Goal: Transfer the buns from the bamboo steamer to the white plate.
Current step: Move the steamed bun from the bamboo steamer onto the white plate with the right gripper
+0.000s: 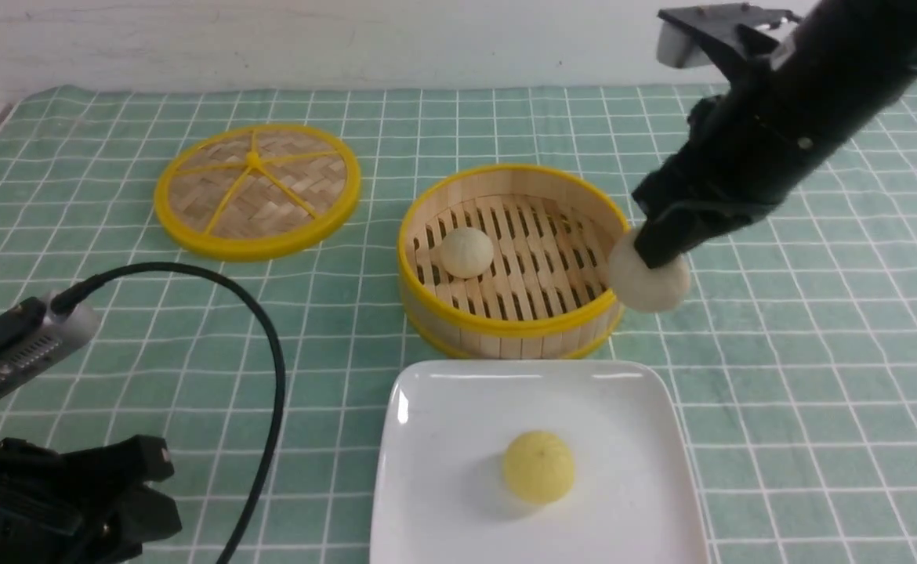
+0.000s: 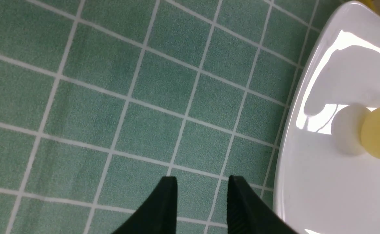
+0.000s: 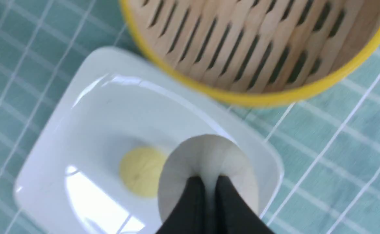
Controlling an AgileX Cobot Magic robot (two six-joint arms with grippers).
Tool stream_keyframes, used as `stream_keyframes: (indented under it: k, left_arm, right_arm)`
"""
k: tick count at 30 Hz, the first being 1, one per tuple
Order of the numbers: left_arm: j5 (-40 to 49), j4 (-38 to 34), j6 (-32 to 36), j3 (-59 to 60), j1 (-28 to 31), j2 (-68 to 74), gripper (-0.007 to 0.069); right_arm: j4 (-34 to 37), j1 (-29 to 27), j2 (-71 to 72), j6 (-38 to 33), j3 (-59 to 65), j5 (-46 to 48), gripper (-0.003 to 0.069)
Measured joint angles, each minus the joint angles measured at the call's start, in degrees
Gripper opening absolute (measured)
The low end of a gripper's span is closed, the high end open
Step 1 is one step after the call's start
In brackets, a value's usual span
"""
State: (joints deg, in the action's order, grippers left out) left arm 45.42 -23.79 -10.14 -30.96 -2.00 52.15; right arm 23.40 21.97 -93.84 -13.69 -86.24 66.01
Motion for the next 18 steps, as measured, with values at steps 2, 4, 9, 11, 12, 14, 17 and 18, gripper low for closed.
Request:
stream_keyframes:
  k: [2,4,9,11,12,14,17,18]
  left_arm:
    - [-0.48,0.05,0.0,0.0,0.0,0.0,0.0251]
    - [-0.48,0.05,0.0,0.0,0.0,0.0,0.0251]
    - [-0.87,0.67,0.0,0.0,0.0,0.0,0.0251]
    - [-1.19,1.59,0.0,0.0,0.0,0.0,0.0251]
    - [-1.19,1.64,0.0,0.0,0.0,0.0,0.0251]
    - [-1.24,2.02,0.0,0.0,0.0,0.0,0.0251]
    - [-1.44,2.23,0.0,0.0,0.0,0.0,0.0251]
    - [-1.49,2.23,0.0,0.0,0.0,0.0,0.0251]
  right_arm:
    - [1.38,1.04,3.71,0.0,7.41,-3.66,0.0025]
    - [2.07,1.64,4.99,0.0,12.07,-7.02,0.0026]
    - [5.03,5.49,4.5,0.22,27.87,-28.7,0.0051]
    - [5.77,7.05,2.05,0.22,33.17,-38.04,0.009]
    - [5.99,7.37,1.07,0.27,34.28,-39.75,0.0109]
    - [6.67,7.72,-1.11,0.36,35.83,-43.42,0.0163]
    - [8.8,7.63,-2.59,1.32,35.93,-45.72,0.0266]
    - [8.97,7.22,-2.35,1.56,35.41,-44.91,0.0316]
